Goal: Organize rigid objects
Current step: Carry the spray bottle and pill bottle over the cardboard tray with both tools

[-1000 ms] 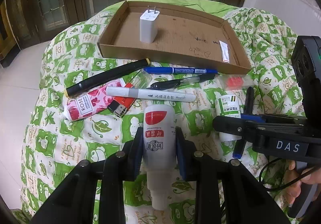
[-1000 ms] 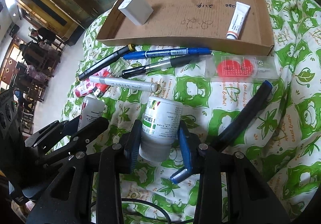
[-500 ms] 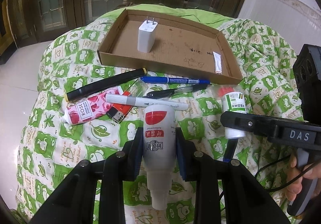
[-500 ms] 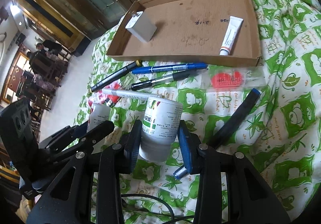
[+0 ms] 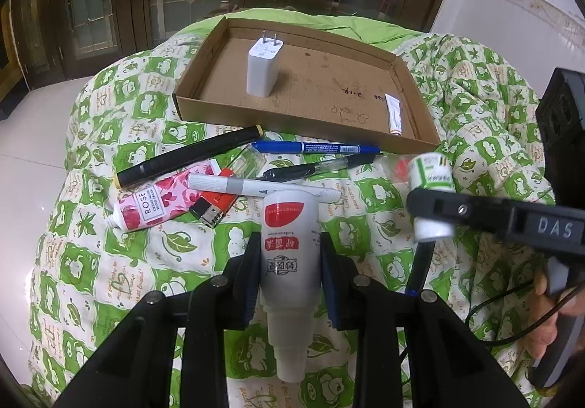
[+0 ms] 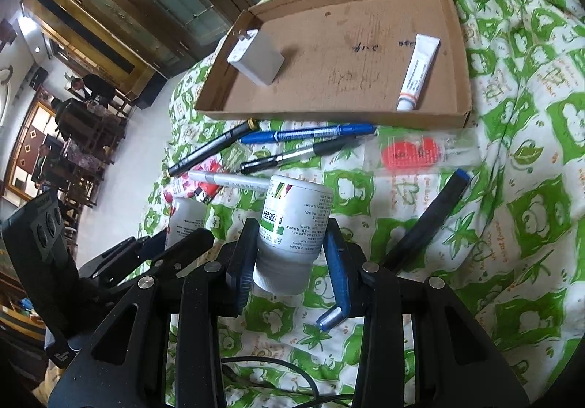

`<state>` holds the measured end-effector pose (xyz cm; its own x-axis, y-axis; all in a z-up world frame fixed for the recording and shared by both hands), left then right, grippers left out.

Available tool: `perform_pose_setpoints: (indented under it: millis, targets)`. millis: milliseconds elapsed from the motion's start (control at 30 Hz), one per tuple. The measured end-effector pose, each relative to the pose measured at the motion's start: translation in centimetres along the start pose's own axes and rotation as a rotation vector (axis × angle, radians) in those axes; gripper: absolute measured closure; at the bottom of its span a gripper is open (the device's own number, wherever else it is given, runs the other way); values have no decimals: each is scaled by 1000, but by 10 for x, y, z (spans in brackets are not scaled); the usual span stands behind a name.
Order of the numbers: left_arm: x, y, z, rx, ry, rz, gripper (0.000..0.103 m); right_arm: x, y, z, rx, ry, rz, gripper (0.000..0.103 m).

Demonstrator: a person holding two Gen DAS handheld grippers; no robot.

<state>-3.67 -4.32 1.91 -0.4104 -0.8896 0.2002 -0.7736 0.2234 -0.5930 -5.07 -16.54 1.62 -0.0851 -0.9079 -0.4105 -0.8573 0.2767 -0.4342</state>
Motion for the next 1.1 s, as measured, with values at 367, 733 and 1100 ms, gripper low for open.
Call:
perform_pose_setpoints:
  millis: [367,733,1100]
  targets:
    - [0,-24,-2,23,-14,15,74,12,-29,-37,138,70,-14,68]
    - [21,-77,18,18,51,35,74,34,-69,-54,184,21,61,67]
    - [37,-129,84,-28,45,41,74,65,-104,-6,86,-38,205,67]
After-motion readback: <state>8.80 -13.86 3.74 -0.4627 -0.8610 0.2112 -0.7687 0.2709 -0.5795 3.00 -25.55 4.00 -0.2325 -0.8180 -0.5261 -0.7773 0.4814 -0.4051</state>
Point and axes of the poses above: each gripper's, at about its wrist camera, not at the fingertips, and z roughly the way its jaws point, x to its right, y to its underside, the point moved 5 cm from there along z, roughly the way its jaws point
